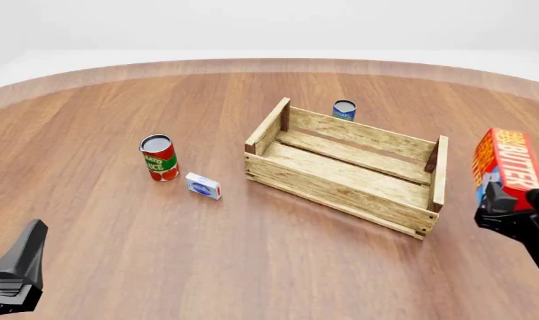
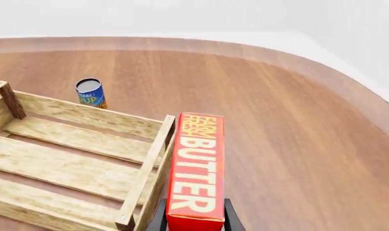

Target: Pick up the butter and put it in the tray.

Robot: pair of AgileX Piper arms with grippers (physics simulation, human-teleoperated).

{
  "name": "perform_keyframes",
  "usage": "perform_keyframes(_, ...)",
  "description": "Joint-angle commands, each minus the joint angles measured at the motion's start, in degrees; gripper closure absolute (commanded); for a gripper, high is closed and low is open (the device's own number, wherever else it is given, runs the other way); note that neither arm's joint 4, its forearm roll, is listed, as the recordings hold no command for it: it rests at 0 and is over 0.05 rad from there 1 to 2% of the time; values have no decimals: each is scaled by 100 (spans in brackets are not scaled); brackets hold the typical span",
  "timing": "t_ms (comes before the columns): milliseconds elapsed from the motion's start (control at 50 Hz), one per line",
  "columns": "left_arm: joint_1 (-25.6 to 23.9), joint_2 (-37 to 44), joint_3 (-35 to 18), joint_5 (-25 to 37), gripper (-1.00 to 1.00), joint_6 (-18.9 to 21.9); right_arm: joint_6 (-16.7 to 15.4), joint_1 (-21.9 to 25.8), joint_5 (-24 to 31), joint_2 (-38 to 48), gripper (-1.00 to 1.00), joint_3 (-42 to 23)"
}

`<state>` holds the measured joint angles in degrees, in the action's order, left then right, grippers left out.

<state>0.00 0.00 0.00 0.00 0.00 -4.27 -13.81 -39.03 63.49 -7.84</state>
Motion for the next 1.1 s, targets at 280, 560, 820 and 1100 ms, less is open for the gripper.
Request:
perform_keyframes(280, 0, 0, 0, 0, -100, 0, -88, 308, 1251, -1389, 100, -336)
perform_keyframes(560, 0, 0, 0, 0, -100, 0, -66, 517, 1561, -1555, 100, -644)
perform_keyframes(820, 0, 0, 0, 0, -100, 0, -110, 783, 1881, -1659, 100, -869)
perform_keyframes(1100, 0, 0, 0, 0, -100, 0, -244, 1042, 1995, -1370, 100, -1252)
